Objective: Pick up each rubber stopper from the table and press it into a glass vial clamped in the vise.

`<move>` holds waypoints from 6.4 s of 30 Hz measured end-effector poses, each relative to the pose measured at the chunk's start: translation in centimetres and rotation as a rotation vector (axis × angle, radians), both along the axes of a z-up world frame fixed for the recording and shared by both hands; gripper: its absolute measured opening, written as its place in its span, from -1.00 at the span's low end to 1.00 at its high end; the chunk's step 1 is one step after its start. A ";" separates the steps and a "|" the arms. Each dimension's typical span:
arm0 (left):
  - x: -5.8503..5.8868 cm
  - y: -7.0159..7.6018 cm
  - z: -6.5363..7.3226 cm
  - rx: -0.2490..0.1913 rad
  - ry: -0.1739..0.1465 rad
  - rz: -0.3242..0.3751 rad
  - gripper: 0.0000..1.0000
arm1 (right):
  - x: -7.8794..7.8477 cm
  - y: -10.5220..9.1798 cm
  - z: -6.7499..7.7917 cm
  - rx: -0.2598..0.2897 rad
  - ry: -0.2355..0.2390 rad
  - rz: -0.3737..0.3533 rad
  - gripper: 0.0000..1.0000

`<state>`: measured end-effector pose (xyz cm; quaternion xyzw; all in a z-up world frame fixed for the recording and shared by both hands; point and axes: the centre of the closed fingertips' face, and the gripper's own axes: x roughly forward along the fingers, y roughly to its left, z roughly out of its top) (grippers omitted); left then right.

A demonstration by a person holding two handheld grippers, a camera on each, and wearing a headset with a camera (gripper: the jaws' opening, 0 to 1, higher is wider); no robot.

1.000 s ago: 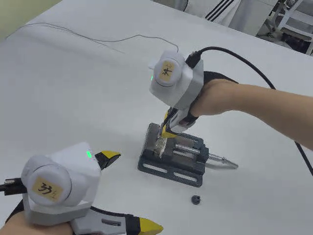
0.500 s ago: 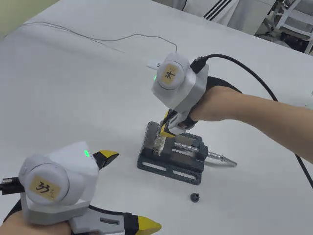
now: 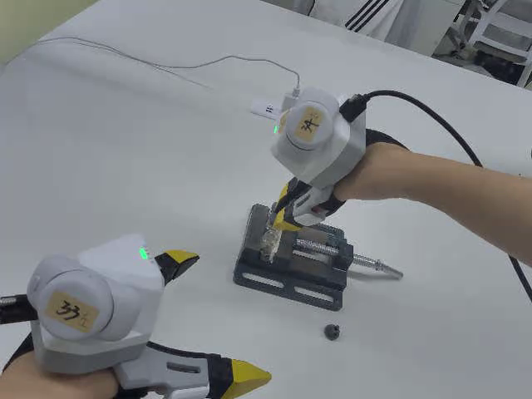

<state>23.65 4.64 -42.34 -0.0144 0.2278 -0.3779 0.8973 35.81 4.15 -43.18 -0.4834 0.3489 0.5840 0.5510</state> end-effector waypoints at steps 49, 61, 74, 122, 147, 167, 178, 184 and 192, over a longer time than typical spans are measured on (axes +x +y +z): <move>0.5 0.5 -1.4 -0.023 0.033 0.028 0.90 | -0.2 0.2 0.4 -0.030 0.229 0.010 -1.00; 0.6 0.5 -1.5 -0.032 0.040 0.033 0.89 | -1.0 0.1 0.2 -0.114 0.195 0.112 -1.00; 1.3 1.2 -0.6 -0.036 0.031 0.034 0.87 | -0.4 -0.1 -0.2 -0.228 0.142 0.189 -1.00; 2.5 1.5 -0.8 -0.058 0.035 0.080 0.86 | 0.3 -0.2 -0.4 -0.126 0.164 -0.034 -1.00; 2.0 1.0 0.0 -0.058 0.024 0.074 0.86 | 0.5 -0.2 -0.5 -0.189 0.260 -0.154 -1.00; 0.9 1.9 1.6 -0.035 -0.009 0.087 0.86 | -0.3 -0.2 0.0 -0.087 0.216 -0.042 -1.00; 1.0 1.5 2.3 -0.029 -0.024 0.067 0.86 | -0.5 0.0 0.1 -0.004 0.224 -0.057 -0.97; 0.9 1.7 2.2 -0.025 -0.022 0.065 0.86 | -1.2 -0.2 0.2 0.015 0.234 -0.048 -0.83; 0.8 1.9 2.3 -0.025 -0.024 0.067 0.86 | -2.1 -0.4 0.6 0.114 0.268 -0.082 -0.66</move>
